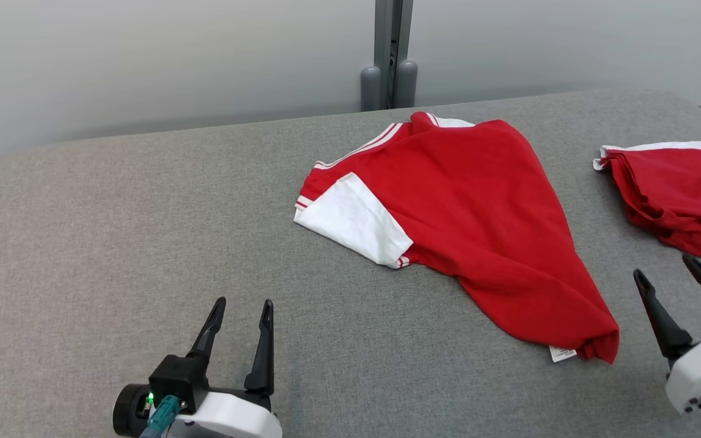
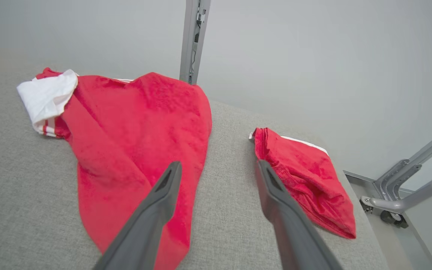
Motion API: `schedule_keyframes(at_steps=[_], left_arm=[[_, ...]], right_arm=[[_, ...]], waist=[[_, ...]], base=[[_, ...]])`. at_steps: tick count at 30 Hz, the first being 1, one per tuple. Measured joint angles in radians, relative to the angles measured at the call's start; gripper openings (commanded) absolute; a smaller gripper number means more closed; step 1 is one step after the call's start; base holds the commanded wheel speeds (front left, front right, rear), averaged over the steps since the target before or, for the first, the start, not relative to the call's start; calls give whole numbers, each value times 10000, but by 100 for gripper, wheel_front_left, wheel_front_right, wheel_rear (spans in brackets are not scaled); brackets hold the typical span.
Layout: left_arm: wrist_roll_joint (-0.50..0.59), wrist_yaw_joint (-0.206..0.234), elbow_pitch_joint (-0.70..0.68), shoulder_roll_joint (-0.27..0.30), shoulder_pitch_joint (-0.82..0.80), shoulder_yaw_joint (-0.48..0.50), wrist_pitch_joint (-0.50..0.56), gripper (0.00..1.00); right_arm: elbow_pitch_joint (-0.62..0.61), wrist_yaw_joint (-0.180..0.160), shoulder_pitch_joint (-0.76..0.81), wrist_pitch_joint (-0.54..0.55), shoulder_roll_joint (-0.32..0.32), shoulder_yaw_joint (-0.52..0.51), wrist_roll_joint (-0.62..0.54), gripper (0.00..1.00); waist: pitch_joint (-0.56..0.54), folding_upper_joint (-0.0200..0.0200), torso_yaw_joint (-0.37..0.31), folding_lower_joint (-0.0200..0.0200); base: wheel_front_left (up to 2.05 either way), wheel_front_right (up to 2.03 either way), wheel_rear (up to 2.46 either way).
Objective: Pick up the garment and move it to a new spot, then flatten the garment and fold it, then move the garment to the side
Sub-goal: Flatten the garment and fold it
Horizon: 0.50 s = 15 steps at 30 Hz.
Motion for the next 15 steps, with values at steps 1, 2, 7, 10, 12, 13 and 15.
schedule_keyframes(at_steps=[1,2,7,10,12,13,15], left_arm=[[-4,-12,4,2,-7,-46,0,100],[-12,-12,-4,-8,-28,-90,0,100],[-33,-8,-46,2,-183,-142,0,100],[-81,-4,-90,-6,-270,-199,0,100],[-105,0,-104,2,-370,-267,2,100],[-138,8,-125,-4,-427,-297,0,100],[-176,40,-165,-4,-507,-322,0,100]], right_arm=[[-159,0,-46,8,100,-63,94,100],[-290,0,-120,36,215,-77,169,100],[-349,0,-1031,355,683,238,349,100],[244,0,-1776,518,1114,702,608,100],[834,0,-2261,600,1384,965,855,100],[1170,0,-2465,625,1517,1126,1028,100],[1887,0,-2848,629,1655,1515,1170,100]], waist=[[5,0,39,0],[10,0,89,0],[104,0,488,0],[207,0,820,0],[280,0,1096,0],[316,0,1246,0],[393,0,1567,0]], base=[[0,0,0],[0,0,0],[0,0,0],[0,0,0],[0,0,0],[0,0,0],[0,0,0]])
